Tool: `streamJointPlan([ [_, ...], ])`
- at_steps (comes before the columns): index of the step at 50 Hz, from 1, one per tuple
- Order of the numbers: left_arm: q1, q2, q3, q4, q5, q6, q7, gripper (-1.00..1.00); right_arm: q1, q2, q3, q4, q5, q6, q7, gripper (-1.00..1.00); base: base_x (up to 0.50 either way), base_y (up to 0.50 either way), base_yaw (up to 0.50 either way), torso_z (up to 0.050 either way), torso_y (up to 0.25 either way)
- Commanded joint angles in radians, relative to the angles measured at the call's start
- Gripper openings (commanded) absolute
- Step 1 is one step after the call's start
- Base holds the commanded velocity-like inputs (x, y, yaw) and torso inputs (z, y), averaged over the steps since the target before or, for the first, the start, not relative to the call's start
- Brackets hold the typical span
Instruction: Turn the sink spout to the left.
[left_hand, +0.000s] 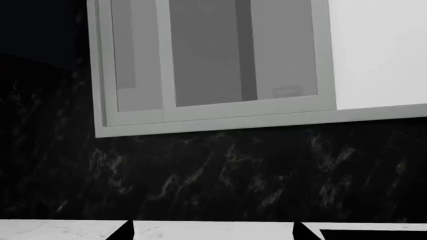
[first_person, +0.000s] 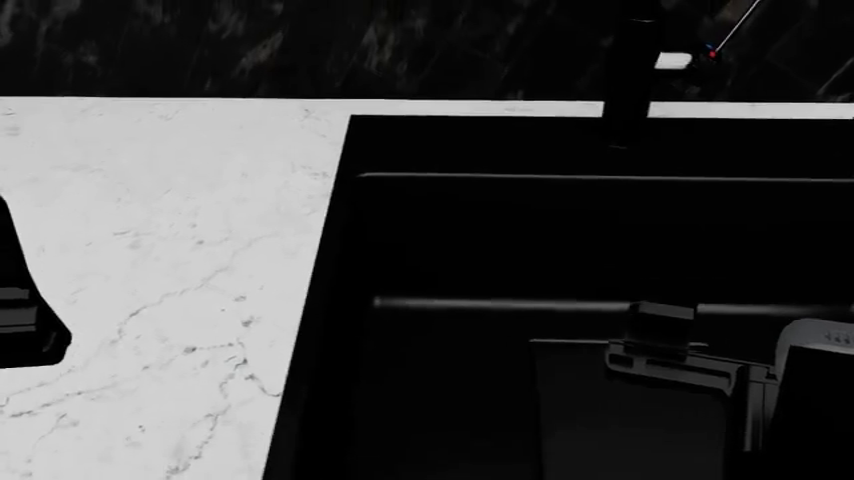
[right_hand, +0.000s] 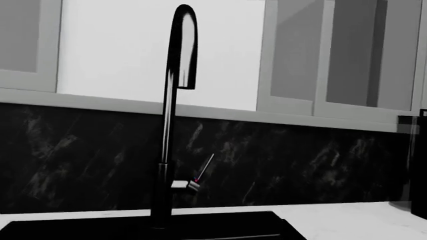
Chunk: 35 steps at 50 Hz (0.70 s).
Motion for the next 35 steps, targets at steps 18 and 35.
streamJointPlan([
  [18,0.009,-0.001,0.012,-0.007,-0.007,0.014,-0.004,1.0,-0.004,0.01,-0.012,-0.003,-0.007,0.017,0.019,1.0,0.12,0.0,0.0,0.0,0.0],
  [35,0.01,-0.005,0.019,-0.012,-0.008,0.021,-0.007,1.0,-0.013,0.015,-0.006,-0.012,0.004,-0.003,0.014,1.0,0.11,0.0,0.0,0.0,0.0],
])
